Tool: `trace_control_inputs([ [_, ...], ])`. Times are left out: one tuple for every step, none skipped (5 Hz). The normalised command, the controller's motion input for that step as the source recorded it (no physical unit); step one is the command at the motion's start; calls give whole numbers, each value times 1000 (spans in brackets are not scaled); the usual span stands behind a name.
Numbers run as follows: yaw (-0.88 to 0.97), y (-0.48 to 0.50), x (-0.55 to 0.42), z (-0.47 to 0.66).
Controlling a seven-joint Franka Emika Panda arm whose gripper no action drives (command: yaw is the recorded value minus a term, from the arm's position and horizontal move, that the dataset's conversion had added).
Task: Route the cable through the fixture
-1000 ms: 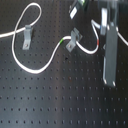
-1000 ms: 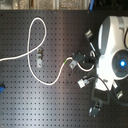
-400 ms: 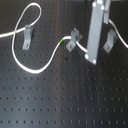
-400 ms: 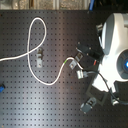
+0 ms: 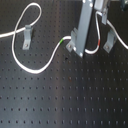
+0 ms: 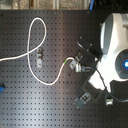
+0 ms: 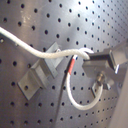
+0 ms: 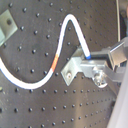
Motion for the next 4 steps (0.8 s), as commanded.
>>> trace_control_inputs([
  [540, -206, 160, -3],
  [0, -338, 59, -5],
  [-83, -337, 54, -5],
  [-49, -168, -73, -2],
])
